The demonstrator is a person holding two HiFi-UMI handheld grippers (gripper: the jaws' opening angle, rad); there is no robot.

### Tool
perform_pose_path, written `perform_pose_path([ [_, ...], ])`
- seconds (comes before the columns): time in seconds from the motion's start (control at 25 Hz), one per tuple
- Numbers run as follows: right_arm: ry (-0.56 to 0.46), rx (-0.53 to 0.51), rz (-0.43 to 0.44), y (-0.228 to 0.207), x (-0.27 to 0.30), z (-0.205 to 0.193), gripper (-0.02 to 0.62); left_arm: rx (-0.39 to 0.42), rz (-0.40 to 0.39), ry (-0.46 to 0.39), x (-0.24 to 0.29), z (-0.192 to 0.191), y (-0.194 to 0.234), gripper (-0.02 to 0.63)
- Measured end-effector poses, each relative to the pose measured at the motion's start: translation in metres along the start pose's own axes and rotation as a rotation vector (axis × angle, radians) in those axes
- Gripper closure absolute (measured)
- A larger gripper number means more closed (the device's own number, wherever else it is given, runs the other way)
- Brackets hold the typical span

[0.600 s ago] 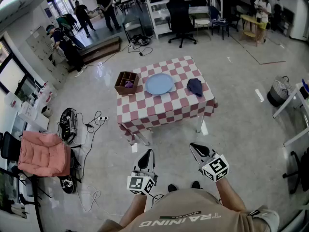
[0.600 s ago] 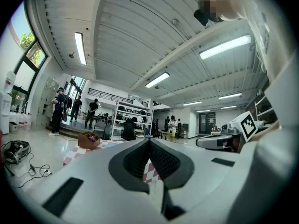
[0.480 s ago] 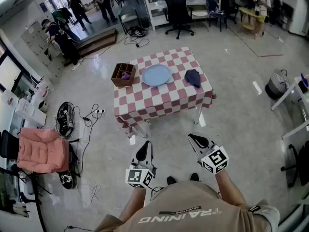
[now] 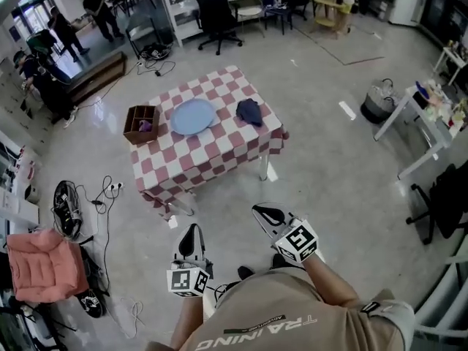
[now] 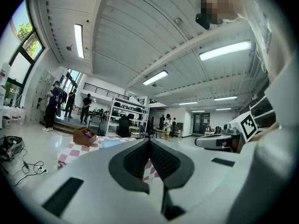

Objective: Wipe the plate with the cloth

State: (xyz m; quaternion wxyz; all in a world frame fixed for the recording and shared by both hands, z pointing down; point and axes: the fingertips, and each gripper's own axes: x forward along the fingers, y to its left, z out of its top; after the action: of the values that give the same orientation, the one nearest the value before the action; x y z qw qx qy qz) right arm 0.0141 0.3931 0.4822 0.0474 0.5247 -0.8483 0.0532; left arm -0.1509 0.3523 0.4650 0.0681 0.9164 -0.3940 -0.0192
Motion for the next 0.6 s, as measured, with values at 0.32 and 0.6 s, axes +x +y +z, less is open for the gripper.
perform_pose_path([
  [0.32,0.054,-0.02,-0.079,0.004,-0.003,-0.001,0.578,-0.051,-0.082,-0.019,0.011,-0.003,0.007,0.594],
  [0.6,0.071,-0.05,-0.083,0.005,0.019,0.008,0.578,-0.052,-0.092,-0.011,0.014,-0.005,0.028,0.594],
])
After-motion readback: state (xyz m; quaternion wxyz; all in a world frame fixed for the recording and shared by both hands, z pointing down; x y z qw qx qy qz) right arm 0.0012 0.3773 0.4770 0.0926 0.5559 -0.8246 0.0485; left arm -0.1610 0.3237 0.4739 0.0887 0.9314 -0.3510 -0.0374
